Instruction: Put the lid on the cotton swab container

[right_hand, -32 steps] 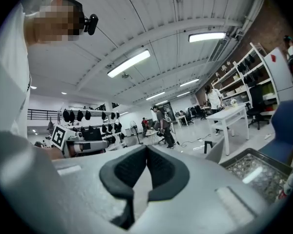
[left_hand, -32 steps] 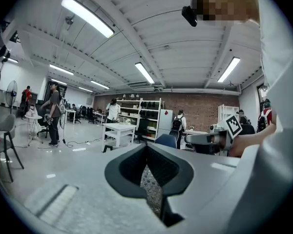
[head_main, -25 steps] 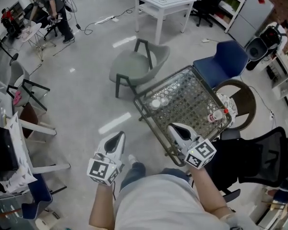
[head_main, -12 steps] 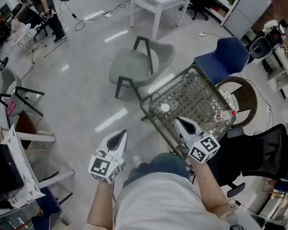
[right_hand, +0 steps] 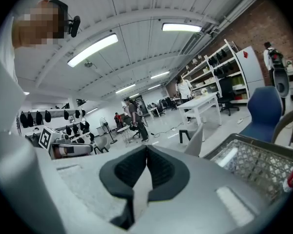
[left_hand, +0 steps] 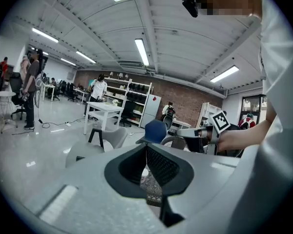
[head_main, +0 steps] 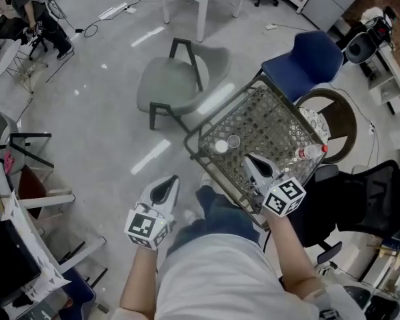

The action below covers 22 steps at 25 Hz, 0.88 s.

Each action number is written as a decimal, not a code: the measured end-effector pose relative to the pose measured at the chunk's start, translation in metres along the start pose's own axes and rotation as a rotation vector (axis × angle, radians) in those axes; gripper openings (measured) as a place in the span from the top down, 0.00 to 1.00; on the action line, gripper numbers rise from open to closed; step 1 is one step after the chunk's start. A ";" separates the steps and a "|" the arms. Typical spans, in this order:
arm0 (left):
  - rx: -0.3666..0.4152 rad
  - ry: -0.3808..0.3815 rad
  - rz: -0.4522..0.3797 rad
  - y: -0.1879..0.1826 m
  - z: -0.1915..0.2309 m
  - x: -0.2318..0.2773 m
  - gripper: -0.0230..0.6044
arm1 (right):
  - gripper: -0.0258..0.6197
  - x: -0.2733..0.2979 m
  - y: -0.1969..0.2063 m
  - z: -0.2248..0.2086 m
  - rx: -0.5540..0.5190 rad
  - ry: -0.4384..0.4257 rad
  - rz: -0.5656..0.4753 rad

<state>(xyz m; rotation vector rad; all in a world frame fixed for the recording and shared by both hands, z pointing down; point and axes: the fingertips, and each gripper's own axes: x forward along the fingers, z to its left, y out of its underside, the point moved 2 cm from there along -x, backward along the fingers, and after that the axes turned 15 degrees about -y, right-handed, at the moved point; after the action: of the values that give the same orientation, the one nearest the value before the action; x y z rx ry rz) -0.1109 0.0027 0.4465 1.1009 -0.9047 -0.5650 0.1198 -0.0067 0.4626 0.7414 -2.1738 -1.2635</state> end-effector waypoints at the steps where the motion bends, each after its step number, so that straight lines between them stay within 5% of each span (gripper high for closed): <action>1: -0.001 0.008 0.011 -0.001 -0.001 0.009 0.95 | 0.96 0.001 0.001 -0.009 0.015 0.004 0.001; 22: 0.086 0.121 0.369 0.098 -0.008 0.171 0.95 | 0.92 0.036 0.094 -0.158 0.234 0.077 0.156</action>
<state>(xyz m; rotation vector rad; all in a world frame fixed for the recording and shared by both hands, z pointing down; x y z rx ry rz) -0.0166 -0.0895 0.5933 1.0014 -1.0030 -0.1553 0.1807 -0.0875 0.6200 0.6834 -2.2911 -0.8986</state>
